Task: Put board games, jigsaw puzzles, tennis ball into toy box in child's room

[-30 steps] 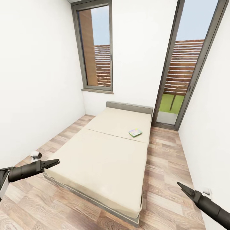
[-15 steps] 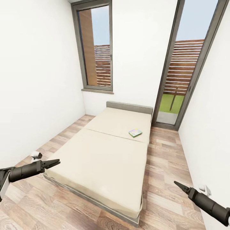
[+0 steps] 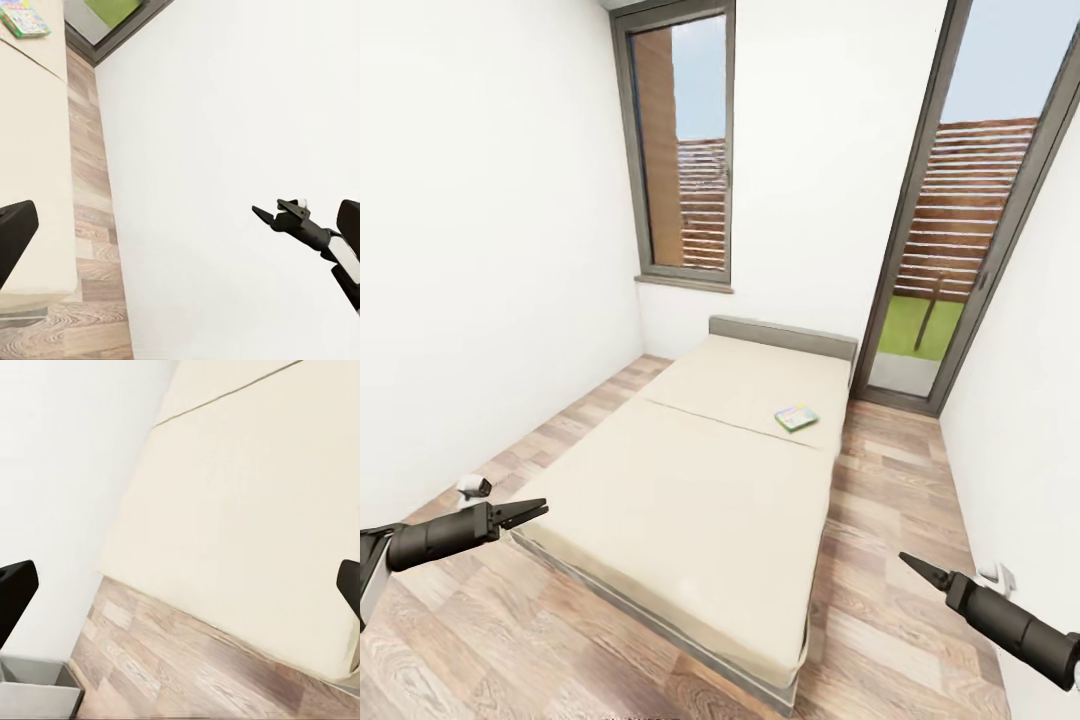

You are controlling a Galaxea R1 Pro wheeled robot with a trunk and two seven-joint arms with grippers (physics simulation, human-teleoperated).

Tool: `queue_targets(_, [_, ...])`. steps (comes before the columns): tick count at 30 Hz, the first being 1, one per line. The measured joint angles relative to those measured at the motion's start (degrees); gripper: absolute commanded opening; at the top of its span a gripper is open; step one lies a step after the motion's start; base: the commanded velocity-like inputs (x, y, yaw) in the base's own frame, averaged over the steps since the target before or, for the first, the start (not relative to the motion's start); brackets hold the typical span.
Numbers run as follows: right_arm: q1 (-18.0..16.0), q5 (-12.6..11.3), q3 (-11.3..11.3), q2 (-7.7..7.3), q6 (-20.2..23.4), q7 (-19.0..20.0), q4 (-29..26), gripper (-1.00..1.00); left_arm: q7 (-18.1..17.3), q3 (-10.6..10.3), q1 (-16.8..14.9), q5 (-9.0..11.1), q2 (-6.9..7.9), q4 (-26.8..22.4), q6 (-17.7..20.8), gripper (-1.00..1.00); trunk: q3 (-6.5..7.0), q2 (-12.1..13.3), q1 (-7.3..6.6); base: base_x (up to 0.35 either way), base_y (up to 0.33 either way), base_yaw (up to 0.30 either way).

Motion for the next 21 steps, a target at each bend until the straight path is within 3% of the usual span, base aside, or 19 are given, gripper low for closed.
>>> queue_targets(8, [-0.1,0.0,0.1,0.38,1.7,0.0,-0.2,1.0,0.0,0.1,0.0,-0.1,0.04,0.0,0.0,1.0,-0.25,0.0,-0.01,0.087,-0.21,0.266])
queue_targets(21, [-0.1,-0.1,0.1,0.42,3.2,0.1,-0.4,1.0,0.0,0.0,0.0,-0.1,-0.05,0.0,0.0,1.0,-0.79,0.0,0.0,0.027,-0.108,0.263])
